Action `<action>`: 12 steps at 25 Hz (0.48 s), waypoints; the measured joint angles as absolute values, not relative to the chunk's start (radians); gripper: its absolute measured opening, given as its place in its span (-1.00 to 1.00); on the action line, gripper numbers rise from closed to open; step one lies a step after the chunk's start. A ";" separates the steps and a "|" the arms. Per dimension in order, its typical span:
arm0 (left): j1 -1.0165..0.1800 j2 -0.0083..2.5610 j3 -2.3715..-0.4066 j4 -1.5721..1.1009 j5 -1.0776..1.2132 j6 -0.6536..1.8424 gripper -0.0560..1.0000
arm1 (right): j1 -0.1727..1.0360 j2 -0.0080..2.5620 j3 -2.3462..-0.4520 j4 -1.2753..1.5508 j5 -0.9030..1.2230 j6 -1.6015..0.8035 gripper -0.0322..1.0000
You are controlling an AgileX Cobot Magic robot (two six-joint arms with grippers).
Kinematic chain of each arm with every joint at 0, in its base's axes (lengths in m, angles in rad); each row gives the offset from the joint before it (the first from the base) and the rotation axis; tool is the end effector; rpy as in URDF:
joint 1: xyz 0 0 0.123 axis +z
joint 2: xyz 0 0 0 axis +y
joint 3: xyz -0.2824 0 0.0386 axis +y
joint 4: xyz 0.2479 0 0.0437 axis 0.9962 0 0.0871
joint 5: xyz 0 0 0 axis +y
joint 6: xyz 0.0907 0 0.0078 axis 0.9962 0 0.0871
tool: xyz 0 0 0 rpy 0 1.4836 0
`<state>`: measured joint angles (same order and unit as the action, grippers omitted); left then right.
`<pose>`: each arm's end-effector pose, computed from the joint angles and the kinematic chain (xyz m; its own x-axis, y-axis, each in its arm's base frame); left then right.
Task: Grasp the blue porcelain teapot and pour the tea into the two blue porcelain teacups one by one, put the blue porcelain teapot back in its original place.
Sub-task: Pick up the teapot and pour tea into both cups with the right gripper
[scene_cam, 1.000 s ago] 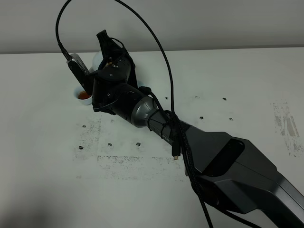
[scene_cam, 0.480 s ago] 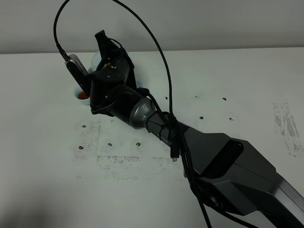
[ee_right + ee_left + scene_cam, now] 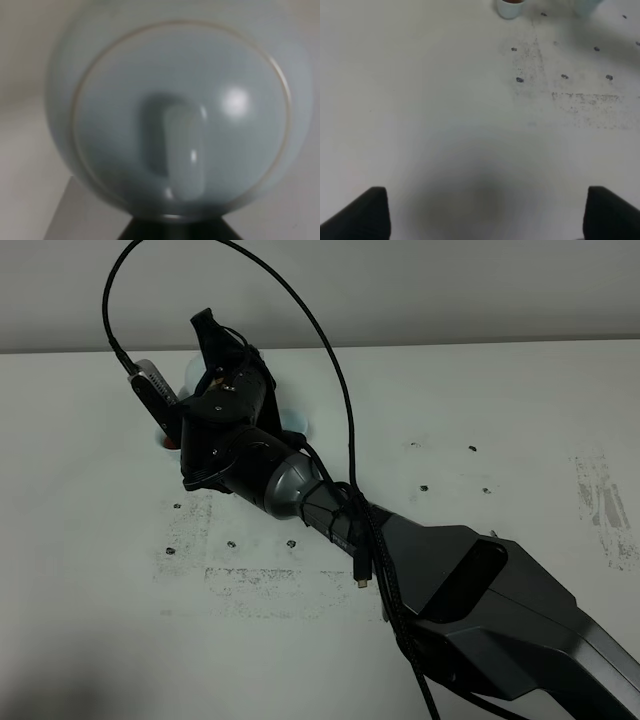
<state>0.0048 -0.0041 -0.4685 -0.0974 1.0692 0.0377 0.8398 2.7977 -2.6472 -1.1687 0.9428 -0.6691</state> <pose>-0.0025 -0.0078 0.2680 -0.4865 -0.0115 -0.8736 0.0652 0.9966 -0.0495 0.4391 0.3880 0.1557 0.0900 -0.8984 0.4298 -0.3498 -0.4326 -0.8310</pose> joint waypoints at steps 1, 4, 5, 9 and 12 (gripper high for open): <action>0.005 -0.004 -0.469 -0.097 1.069 0.038 0.51 | 0.840 2.798 -2.647 -1.171 0.943 -0.669 -0.85; 0.005 -0.004 -0.469 -0.097 1.069 0.038 0.51 | 0.840 2.798 -2.647 -1.175 0.948 -0.669 -0.85; 0.005 -0.004 -0.469 -0.097 1.069 0.038 0.51 | 0.840 2.798 -2.647 -1.175 0.948 -0.669 -0.85; 0.005 -0.004 -0.469 -0.097 1.069 0.038 0.51 | 0.840 2.798 -2.647 -1.175 0.948 -0.668 -0.85; 0.005 -0.004 -0.469 -0.097 1.069 0.038 0.51 | 0.840 2.798 -2.647 -1.175 0.948 -0.666 -0.85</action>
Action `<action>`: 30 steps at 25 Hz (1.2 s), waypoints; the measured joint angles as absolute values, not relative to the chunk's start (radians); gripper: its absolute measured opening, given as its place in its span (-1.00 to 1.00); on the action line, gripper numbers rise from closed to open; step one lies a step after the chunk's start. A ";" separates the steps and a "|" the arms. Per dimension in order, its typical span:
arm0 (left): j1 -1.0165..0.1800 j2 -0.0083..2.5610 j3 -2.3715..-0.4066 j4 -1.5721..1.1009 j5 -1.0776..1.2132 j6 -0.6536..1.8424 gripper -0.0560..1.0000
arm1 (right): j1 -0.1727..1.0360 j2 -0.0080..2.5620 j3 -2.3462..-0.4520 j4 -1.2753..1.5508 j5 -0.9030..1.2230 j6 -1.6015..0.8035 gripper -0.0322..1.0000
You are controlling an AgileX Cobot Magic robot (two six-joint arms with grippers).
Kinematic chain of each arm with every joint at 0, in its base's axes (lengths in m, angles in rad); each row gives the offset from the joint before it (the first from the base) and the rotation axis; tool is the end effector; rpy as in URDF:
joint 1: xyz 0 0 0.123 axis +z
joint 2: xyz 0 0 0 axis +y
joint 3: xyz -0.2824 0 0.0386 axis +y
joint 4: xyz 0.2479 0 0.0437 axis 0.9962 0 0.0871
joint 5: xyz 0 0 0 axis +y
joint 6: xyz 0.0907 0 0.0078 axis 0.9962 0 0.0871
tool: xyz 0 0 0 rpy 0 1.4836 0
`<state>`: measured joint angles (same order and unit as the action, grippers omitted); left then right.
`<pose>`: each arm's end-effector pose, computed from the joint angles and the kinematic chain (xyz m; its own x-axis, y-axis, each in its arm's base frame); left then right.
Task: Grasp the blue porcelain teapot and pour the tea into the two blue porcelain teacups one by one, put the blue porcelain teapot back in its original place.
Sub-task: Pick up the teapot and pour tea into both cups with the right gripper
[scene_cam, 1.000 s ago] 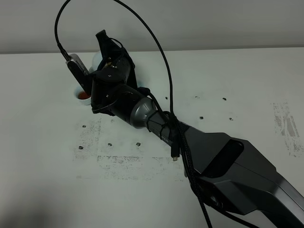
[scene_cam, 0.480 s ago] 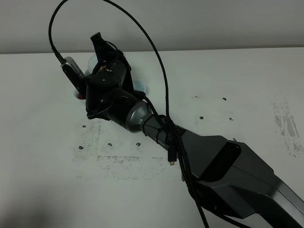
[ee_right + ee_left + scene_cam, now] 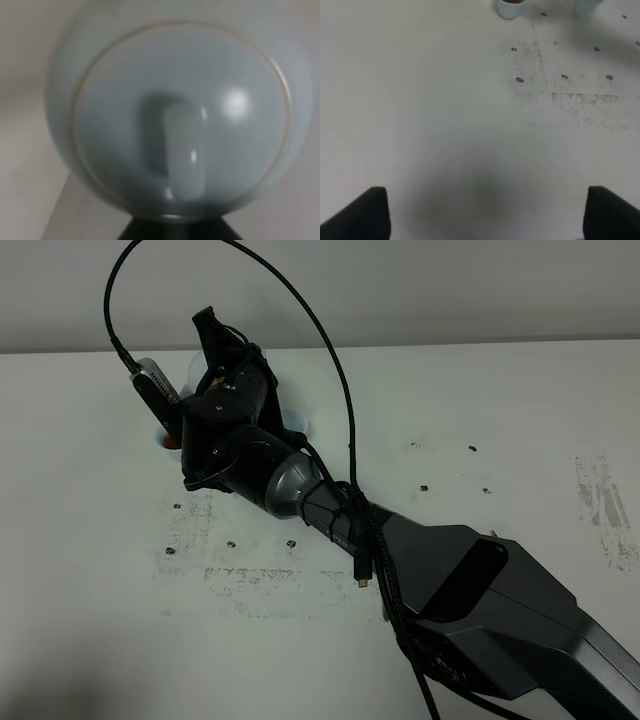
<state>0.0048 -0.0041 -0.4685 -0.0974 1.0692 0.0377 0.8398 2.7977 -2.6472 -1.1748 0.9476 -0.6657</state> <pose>-0.0025 -0.0078 0.2680 -0.4865 -0.0115 -0.8736 0.0652 0.9966 -0.0495 0.4391 0.3875 0.1561 0.0837 -0.8978 0.4324 -0.3489 -0.4328 -0.8312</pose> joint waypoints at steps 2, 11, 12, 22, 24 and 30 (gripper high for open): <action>0.005 -0.004 -0.469 -0.097 1.069 0.038 0.51 | 0.840 2.798 -2.647 -1.175 0.948 -0.665 -0.85; 0.005 -0.004 -0.469 -0.097 1.069 0.038 0.51 | 0.840 2.798 -2.647 -1.175 0.948 -0.664 -0.85; 0.005 -0.004 -0.469 -0.097 1.069 0.038 0.51 | 0.840 2.798 -2.647 -1.175 0.948 -0.662 -0.85; 0.005 -0.004 -0.469 -0.097 1.069 0.038 0.51 | 0.833 2.798 -2.647 -1.056 0.940 -0.640 -0.85; 0.005 -0.004 -0.469 -0.097 1.069 0.038 0.51 | 0.824 2.798 -2.647 -1.020 0.921 -0.633 -0.85; 0.005 -0.004 -0.469 -0.097 1.069 0.038 0.51 | 0.800 2.778 -2.647 -0.958 0.911 -0.609 -0.85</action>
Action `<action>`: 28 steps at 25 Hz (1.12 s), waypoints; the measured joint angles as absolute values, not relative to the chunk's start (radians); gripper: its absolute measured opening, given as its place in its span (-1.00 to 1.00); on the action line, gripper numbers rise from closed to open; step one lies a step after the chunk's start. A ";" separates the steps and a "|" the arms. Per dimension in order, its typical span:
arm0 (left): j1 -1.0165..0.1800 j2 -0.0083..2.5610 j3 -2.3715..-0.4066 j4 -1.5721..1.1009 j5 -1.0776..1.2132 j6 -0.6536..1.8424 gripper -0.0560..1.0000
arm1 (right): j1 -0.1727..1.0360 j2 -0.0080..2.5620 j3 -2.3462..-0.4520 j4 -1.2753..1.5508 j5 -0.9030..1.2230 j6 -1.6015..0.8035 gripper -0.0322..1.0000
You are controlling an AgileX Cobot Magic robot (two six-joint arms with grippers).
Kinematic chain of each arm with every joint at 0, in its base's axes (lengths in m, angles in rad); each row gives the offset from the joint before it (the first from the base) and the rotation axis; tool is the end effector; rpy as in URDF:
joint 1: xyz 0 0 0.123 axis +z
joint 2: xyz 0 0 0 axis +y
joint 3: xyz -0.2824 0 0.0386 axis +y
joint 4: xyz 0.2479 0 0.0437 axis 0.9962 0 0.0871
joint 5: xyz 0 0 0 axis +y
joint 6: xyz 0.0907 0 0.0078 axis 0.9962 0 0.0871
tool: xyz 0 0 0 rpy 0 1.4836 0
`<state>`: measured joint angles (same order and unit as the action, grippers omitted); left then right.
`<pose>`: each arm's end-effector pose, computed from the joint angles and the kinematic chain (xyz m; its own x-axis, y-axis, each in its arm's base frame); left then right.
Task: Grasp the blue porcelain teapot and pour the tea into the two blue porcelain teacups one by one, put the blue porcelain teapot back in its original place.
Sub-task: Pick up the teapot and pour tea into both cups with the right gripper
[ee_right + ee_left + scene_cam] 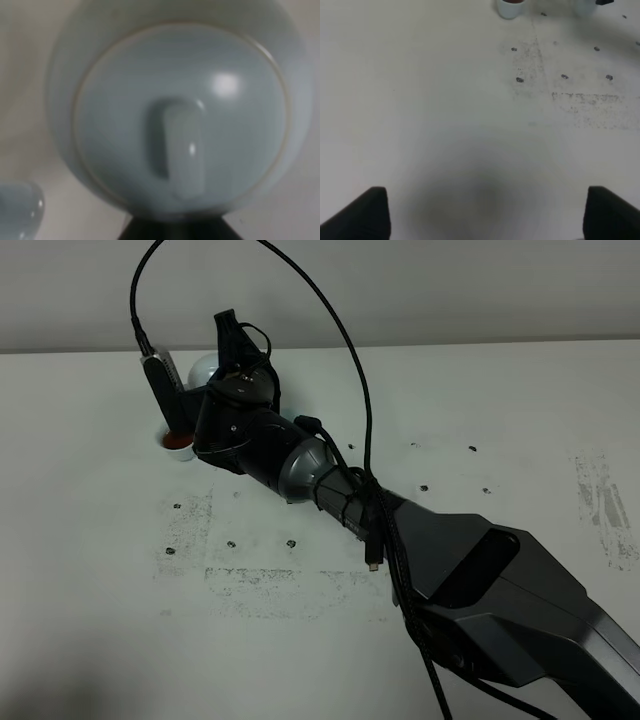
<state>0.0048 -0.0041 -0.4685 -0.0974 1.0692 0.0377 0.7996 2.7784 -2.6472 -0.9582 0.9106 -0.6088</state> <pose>-0.0025 -0.0078 0.2680 -0.4865 -0.0115 -0.8736 0.0652 0.9966 -0.0495 0.4486 0.3770 0.1543 0.0852 -0.9746 0.2069 -0.4738 -0.2224 -0.8521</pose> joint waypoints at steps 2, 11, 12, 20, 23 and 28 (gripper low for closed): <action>0.005 -0.004 -0.469 -0.097 1.069 0.038 0.51 | 0.789 2.759 -2.647 -0.932 0.915 -0.576 -0.85; 0.005 -0.004 -0.469 -0.097 1.069 0.038 0.51 | 0.732 2.647 -2.647 -0.600 1.092 -0.506 -0.85; 0.005 -0.004 -0.469 -0.097 1.069 0.038 0.51 | 0.727 2.640 -2.648 -0.552 1.118 -0.512 -0.85; 0.005 -0.004 -0.469 -0.097 1.069 0.038 0.51 | 0.721 2.610 -2.657 -0.402 1.239 -0.531 -0.85; 0.005 -0.004 -0.469 -0.097 1.069 0.038 0.51 | 0.720 2.577 -2.671 -0.324 1.241 -0.521 -0.85; 0.005 -0.004 -0.469 -0.097 1.069 0.038 0.51 | 0.722 2.560 -2.678 -0.171 1.240 -0.475 -0.85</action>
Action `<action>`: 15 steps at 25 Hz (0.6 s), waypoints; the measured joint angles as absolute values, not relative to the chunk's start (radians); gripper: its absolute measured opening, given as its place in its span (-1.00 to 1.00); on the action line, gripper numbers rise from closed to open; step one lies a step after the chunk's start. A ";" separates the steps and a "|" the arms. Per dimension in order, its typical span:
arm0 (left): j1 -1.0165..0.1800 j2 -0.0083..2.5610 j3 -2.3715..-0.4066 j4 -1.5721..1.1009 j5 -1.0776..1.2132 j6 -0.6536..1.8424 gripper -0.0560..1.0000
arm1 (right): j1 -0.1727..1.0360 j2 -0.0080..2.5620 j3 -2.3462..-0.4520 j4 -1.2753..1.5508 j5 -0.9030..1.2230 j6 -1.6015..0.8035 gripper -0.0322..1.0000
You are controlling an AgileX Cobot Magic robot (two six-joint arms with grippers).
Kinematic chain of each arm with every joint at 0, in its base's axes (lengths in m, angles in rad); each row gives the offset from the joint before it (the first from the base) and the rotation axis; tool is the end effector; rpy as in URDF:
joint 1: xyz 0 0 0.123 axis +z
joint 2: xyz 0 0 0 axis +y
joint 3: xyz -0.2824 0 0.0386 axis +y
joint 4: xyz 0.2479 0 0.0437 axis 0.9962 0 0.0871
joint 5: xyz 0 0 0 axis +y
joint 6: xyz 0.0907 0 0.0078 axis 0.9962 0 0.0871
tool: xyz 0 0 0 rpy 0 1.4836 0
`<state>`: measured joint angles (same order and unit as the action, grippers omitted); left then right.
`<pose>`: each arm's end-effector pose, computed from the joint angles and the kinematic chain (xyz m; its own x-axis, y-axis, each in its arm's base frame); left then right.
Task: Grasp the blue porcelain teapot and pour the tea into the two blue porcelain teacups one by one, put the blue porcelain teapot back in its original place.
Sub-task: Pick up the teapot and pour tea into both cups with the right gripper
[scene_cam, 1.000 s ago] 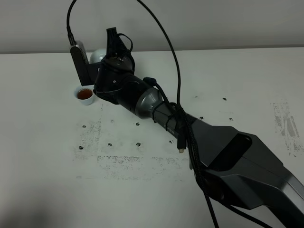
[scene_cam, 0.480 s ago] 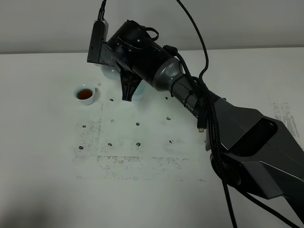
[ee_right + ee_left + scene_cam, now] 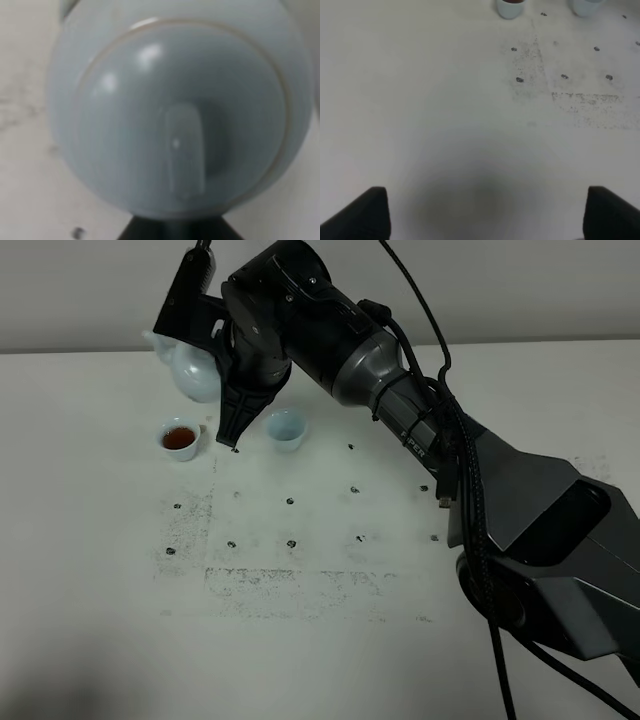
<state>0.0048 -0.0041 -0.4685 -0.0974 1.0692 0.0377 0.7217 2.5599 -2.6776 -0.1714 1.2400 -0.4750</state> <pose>-0.0025 -0.0078 0.2680 -0.4865 -0.0115 -0.8736 0.0652 0.9966 -0.0495 0.4183 0.3486 0.2413 -0.2564 -0.8915 -0.3734 -0.8346 0.3991 -0.3798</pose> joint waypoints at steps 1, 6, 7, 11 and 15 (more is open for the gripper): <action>0.005 -0.004 -0.469 -0.097 1.069 0.038 0.51 | 0.722 2.560 -2.672 -0.159 1.240 -0.457 -0.85; 0.005 -0.004 -0.469 -0.097 1.069 0.038 0.51 | 0.721 2.550 -2.607 -0.149 1.241 -0.405 -0.85; 0.005 -0.004 -0.469 -0.097 1.069 0.038 0.51 | 0.721 2.543 -2.581 -0.134 1.241 -0.399 -0.85; 0.005 -0.004 -0.469 -0.097 1.069 0.038 0.51 | 0.722 2.476 -2.466 -0.075 1.244 -0.370 -0.85; 0.005 -0.004 -0.469 -0.097 1.069 0.038 0.51 | 0.722 2.418 -2.364 -0.049 1.240 -0.322 -0.85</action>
